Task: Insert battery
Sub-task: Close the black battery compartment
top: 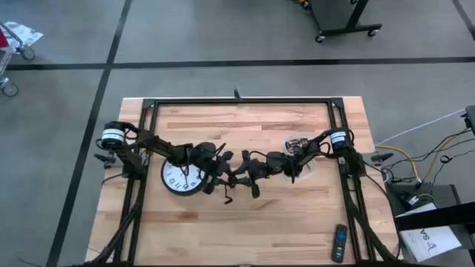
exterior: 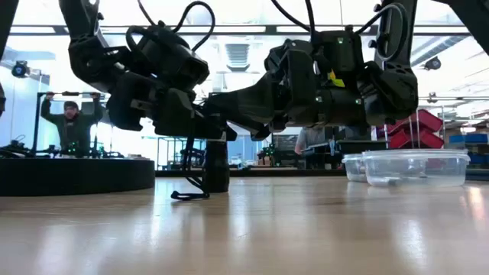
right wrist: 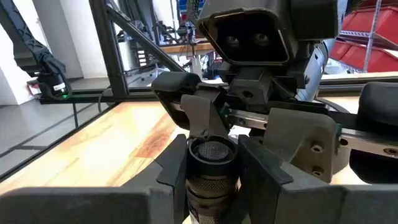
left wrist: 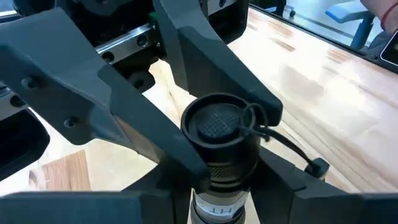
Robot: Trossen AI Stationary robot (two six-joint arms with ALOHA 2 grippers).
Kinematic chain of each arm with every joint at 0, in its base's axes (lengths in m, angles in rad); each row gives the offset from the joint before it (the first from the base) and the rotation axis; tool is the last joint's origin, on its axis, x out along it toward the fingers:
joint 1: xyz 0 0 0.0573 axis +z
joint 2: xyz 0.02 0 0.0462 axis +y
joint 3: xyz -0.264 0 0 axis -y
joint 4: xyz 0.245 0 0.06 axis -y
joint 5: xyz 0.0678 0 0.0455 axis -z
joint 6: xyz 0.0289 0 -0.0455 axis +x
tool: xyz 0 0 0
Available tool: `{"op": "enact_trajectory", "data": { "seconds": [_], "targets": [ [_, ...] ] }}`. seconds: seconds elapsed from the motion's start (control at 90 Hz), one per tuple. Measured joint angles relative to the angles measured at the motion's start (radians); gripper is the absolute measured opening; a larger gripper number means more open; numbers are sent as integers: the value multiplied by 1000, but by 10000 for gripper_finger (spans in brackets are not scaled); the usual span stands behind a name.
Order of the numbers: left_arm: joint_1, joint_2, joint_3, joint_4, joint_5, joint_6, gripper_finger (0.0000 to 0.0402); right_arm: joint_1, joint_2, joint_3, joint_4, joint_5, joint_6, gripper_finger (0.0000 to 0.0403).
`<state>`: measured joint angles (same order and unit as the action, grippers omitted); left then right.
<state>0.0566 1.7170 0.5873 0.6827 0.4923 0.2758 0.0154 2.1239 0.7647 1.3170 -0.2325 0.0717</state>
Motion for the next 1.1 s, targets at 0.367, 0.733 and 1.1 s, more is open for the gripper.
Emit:
{"op": "enact_trajectory", "data": {
  "seconds": [0.367,0.733,1.1],
  "targets": [
    [-1,10,-50,107,-17,-68,114,8,-6,0,-26,-2,-55,91],
    [-1,21,-53,120,-4,-86,120,8,-68,51,-227,-7,-41,91],
    [-1,22,-58,130,-15,-83,119,9,-146,81,-447,18,-109,91]
  ]
}}
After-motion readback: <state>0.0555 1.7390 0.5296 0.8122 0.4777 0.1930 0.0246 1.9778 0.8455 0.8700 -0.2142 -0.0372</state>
